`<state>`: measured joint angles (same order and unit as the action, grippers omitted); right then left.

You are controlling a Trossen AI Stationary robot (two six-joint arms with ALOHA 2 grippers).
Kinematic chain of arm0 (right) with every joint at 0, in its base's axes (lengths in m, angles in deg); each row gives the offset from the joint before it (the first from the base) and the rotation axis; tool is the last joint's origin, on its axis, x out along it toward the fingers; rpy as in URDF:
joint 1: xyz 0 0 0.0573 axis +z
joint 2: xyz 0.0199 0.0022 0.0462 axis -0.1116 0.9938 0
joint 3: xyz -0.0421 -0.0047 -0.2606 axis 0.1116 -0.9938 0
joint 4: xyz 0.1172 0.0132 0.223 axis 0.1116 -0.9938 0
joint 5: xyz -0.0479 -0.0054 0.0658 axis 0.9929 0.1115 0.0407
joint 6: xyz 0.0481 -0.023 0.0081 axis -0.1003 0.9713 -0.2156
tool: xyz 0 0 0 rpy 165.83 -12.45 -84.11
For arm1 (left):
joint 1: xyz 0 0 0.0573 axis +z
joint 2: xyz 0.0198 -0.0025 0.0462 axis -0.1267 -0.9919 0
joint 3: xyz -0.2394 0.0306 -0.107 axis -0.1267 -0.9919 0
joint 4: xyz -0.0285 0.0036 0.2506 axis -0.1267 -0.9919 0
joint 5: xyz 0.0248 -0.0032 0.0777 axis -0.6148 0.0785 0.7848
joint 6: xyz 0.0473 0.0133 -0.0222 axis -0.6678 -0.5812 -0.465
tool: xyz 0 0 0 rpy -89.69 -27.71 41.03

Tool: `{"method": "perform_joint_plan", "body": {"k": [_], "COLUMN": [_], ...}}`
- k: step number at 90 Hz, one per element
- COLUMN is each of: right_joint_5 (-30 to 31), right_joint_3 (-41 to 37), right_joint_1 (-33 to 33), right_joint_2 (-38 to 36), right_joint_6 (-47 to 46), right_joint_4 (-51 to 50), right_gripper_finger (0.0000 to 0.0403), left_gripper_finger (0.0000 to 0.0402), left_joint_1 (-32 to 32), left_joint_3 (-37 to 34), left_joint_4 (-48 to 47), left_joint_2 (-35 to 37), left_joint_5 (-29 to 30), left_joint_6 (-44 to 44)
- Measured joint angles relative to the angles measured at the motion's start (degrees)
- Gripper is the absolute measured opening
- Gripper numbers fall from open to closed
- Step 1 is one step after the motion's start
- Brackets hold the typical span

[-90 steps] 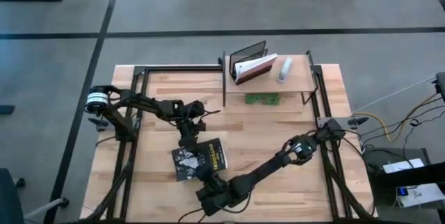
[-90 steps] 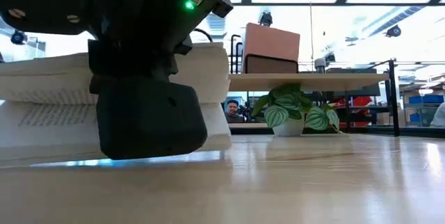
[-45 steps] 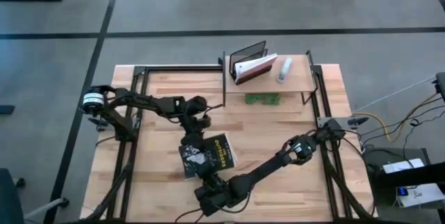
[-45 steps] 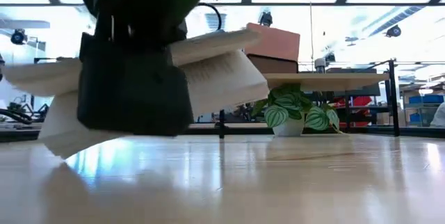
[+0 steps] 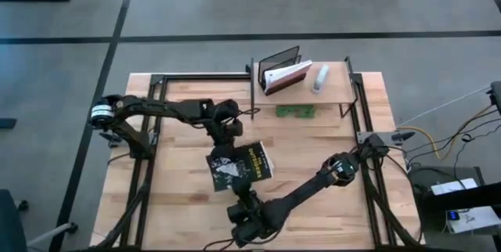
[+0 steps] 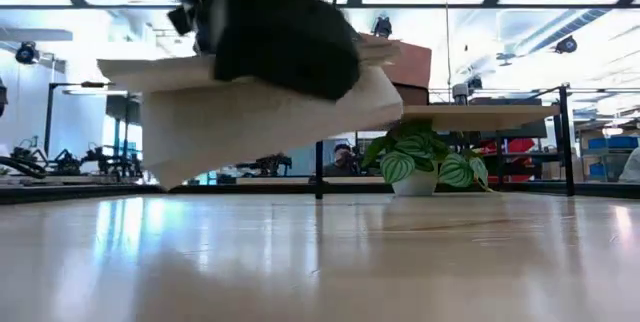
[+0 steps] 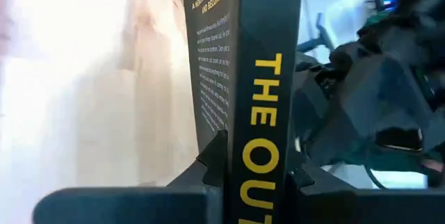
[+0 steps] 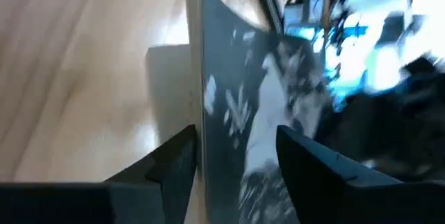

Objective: Stock shelves
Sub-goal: Put the black book into the black desk organizer on the shelf

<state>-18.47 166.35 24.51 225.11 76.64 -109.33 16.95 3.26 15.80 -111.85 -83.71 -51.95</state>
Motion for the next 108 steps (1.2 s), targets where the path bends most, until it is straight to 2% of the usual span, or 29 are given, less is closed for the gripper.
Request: {"method": "perform_joint_plan", "body": {"k": [14,32,50,73,108], "right_joint_5": [-5.7,-5.4,-5.0,-5.1,-5.0], "right_joint_3": [-0.1,-2.1,-7.7,-13.9,-17.7], "right_joint_1": [0.6,1.9,3.5,4.1,5.0], "right_joint_2": [0.0,0.0,-1.5,-1.7,-1.6], "right_joint_6": [-11.1,-25.0,-30.8,-37.7,-49.3], "right_joint_4": [-10.0,-24.7,-24.7,-24.6,-24.6], "right_gripper_finger": [0.0138,0.0074,0.0007,0.0003,0.0], "left_gripper_finger": [0.0037,0.0039,0.004,0.004,0.0041], "left_joint_1": [0.0,0.0,0.0,0.0,0.2], "left_joint_3": [6.6,16.5,24.6,31.4,32.4], "left_joint_4": [-6.1,-9.7,-11.4,-8.7,12.1], "left_joint_2": [1.0,1.0,0.9,0.9,0.8], "left_joint_5": [6.6,17.1,30.1,41.1,45.4], "left_joint_6": [-0.8,0.9,2.4,2.8,1.3]}}
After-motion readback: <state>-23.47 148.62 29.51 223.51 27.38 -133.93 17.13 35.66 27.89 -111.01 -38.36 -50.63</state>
